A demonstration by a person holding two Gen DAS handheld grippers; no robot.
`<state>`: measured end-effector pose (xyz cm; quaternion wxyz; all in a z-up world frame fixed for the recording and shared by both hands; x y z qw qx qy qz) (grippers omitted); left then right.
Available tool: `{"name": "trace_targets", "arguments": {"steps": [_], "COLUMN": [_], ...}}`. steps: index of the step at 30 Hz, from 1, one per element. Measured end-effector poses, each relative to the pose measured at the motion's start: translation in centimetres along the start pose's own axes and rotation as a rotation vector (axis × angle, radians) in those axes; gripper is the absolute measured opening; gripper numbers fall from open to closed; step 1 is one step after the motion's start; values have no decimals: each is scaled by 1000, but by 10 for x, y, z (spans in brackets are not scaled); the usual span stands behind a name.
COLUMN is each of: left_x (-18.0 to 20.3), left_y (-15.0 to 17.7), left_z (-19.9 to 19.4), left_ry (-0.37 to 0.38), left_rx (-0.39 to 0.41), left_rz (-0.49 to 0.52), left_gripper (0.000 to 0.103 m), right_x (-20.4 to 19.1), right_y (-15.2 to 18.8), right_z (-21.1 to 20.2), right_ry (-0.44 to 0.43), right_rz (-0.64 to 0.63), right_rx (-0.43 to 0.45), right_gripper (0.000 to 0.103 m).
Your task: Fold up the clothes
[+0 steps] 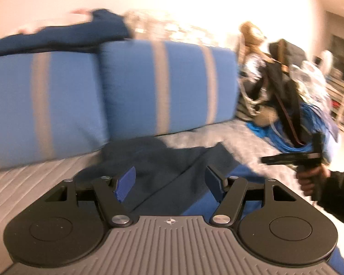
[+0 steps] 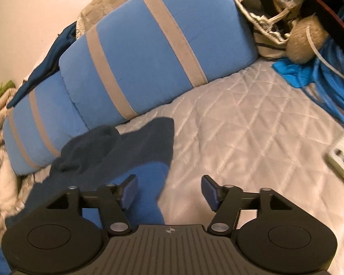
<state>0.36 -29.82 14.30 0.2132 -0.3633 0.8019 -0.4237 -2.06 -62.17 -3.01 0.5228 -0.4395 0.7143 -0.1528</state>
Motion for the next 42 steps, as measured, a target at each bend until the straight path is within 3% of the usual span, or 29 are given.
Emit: {"name": "trace_targets", "arguments": {"steps": [10,13,15,17,18,20,26,32,36,38,41,42], "left_x": [121,130,137,140,140,134,121,116,113,109,113,120], "left_y": [-5,10,21,31,35,35,20,30,37,29,4,-3], "left_z": [207,250,278,301,306,304,261,245,250,248,241,240], "left_ry": [261,259,257,263,277,271,212,113,34,-14,31,86], "left_rx": [-146,-190,-218,-259,-293,-284,-239,-275,-318,-295,-203,-190], "left_rz": [65,61,58,42,27,22,52,142,161,135,48,24], "left_gripper": [66,65,58,23,18,7,6,7,19,36,36,36], "right_x": [6,13,17,21,23,27,29,22,16,13,9,10], "right_y": [-19,-23,-26,-30,-31,-34,-37,-36,-37,-38,-40,-41], "right_z": [57,65,69,74,76,82,106,130,136,132,117,111], "right_ry": [-9,-12,-24,-24,-23,-23,-77,-84,-33,-8,18,23], "right_rz": [-11,6,14,12,9,8,44,40,-42,-76,-118,-128], "right_rx": [-27,-35,-39,-46,-50,-58,-71,-91,-125,-126,-111,-104], "right_gripper": [71,72,72,75,77,77,78,78,78,78,78,78]}}
Point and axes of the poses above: each gripper's, at about its wrist camera, not at the fingertips, and z roughly the way its jaws point, x to its right, y to its underside, the point moved 8 cm from there along z, roughly the way its jaws point, and after that the axes turned 12 degrees about -y, right-handed, at the moved point
